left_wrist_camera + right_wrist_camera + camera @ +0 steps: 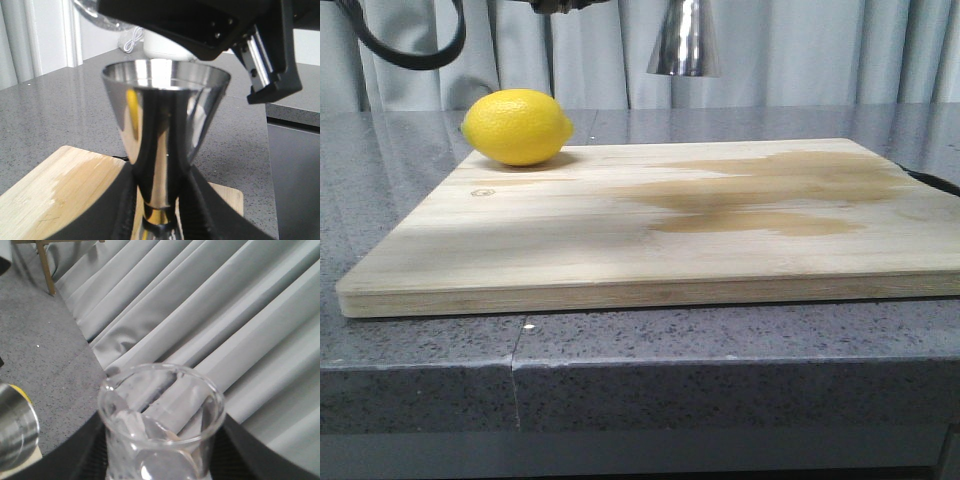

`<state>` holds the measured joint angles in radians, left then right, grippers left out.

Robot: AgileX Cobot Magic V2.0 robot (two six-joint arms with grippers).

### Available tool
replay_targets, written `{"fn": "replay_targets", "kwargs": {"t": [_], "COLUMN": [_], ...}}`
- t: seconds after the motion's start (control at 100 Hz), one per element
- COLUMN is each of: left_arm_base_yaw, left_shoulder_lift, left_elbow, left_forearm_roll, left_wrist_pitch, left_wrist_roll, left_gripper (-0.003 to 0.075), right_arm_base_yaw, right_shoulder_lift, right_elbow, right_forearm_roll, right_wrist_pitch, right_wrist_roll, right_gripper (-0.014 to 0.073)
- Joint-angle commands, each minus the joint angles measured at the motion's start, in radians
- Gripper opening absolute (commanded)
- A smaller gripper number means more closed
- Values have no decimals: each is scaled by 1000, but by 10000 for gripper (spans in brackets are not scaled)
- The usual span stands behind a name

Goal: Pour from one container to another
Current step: 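Tilt the beaker with the right gripper, pouring liquid into the jigger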

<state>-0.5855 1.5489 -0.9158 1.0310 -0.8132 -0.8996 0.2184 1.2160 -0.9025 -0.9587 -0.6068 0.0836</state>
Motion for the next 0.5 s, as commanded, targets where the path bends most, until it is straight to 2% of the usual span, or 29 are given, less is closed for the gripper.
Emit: {"fn": "replay_targets", "kwargs": {"t": [0.0, 0.25, 0.49], "left_arm_base_yaw": [-4, -4, -4], "left_shoulder_lift": [-43, -43, -43], "left_elbow": [-29, -29, -29], "left_forearm_roll": [-51, -51, -51], "left_wrist_pitch": [-59, -59, -61], "left_wrist_roll": [-5, -5, -5], "left_gripper": [133, 129, 22], "right_arm_base_yaw": [2, 2, 2], "right_shoulder_lift": [-43, -49, -49], "right_elbow": [-37, -40, -40], "right_forearm_roll": [44, 11, -11], "right_wrist_pitch": [-46, -41, -38], "right_wrist_roll": [-19, -19, -19], "right_gripper": [255, 255, 255]}}
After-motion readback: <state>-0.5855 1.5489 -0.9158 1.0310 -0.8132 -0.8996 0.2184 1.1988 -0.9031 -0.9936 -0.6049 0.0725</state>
